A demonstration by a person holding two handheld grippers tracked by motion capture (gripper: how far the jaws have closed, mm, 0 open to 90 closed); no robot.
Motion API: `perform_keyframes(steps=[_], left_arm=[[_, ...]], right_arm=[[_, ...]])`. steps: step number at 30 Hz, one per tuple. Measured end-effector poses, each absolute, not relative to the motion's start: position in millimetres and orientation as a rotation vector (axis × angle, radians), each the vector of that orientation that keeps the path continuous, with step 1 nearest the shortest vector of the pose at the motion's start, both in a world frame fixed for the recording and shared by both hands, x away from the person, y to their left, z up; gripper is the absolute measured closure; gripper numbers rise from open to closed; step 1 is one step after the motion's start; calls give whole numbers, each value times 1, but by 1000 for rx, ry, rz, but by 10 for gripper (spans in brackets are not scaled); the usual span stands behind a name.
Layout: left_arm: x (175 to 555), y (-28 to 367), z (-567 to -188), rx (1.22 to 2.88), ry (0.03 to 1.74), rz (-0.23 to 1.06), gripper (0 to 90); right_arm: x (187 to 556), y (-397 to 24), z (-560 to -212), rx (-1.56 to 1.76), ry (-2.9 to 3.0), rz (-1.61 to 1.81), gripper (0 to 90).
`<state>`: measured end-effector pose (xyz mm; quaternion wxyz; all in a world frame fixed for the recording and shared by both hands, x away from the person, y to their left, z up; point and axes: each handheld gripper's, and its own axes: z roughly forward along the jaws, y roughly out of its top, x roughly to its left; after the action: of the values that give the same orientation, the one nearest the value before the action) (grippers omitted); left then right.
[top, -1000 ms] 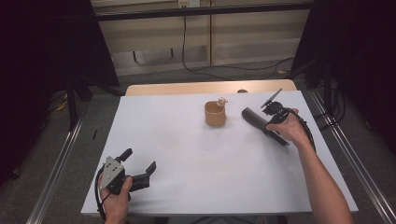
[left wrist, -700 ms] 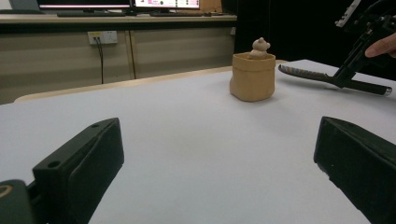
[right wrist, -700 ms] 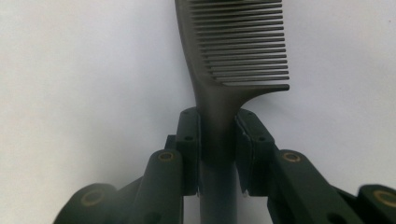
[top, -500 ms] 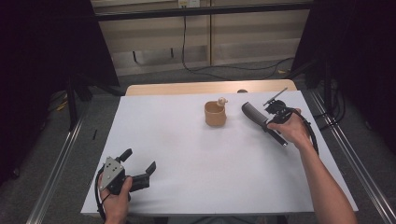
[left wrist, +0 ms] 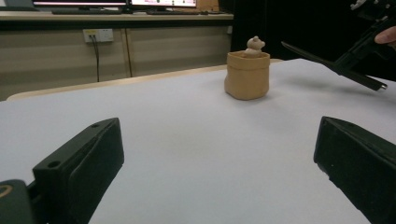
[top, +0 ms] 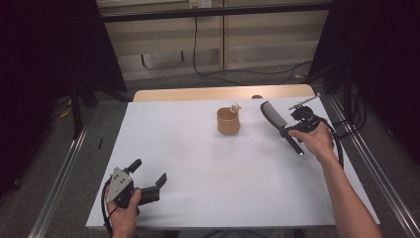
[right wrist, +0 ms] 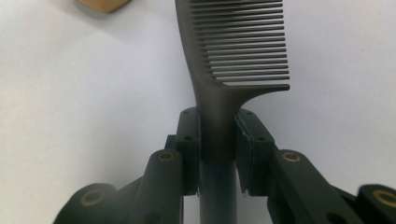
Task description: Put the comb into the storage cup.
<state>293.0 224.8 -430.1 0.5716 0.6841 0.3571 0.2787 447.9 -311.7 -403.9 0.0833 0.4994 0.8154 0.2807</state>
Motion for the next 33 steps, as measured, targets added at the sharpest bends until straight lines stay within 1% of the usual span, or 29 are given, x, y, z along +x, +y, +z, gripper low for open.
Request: perform_keyframes(steps=[11,20,33], left_arm=[[296,228,-431,1602,860,664,18],[295,229,-430,1596,854,669,18],[295,229,-430,1597,852,667,18]], right_arm=[[436,-316,-407,1477,2294,1068,728],[430,-316,-405,1485,2158,1130,729],[418,-323,-411,1362,1969,1320,728]])
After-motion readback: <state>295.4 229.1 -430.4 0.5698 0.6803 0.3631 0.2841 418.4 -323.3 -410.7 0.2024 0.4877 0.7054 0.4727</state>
